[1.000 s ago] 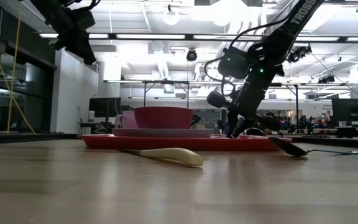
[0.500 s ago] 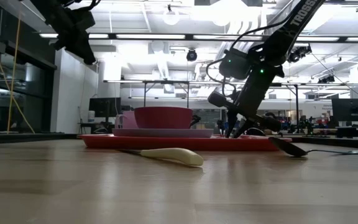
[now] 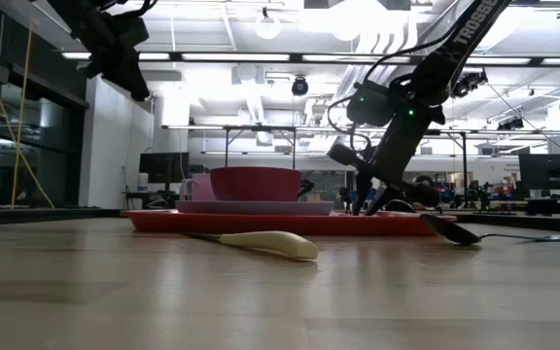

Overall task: Set up tray
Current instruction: Put the blue fork in the center of the light pink napkin, then put the blue spoon to the left of the blue fork on the light pink napkin

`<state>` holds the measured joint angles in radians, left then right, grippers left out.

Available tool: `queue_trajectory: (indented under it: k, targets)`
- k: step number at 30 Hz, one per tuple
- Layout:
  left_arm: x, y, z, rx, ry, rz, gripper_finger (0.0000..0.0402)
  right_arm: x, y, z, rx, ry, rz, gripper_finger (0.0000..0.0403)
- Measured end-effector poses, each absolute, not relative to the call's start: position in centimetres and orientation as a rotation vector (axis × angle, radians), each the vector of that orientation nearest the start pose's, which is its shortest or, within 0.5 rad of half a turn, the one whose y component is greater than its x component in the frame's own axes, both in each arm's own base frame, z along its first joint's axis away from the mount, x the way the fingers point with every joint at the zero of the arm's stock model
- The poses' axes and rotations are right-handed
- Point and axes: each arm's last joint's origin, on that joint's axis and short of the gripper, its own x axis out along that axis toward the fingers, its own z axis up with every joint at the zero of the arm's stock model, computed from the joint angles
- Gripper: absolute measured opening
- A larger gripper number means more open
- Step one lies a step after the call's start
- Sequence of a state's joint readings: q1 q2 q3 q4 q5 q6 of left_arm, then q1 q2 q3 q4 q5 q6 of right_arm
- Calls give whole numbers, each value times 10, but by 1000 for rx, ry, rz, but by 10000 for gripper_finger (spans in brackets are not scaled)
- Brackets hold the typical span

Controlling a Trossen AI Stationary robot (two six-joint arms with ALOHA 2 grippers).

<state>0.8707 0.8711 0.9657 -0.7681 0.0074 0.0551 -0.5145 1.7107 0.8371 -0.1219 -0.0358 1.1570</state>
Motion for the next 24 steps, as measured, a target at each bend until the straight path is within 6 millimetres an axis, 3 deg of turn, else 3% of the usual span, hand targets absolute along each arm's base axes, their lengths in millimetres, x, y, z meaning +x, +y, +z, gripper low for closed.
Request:
queue_trajectory:
  k: [11,24]
  targets:
    - [106,125,328,-248,655,811,85,270,-154,137,1315,656,-916,22]
    - [105,124,327,-255,668,809,85,249,-155,168,1234,626,-986,20]
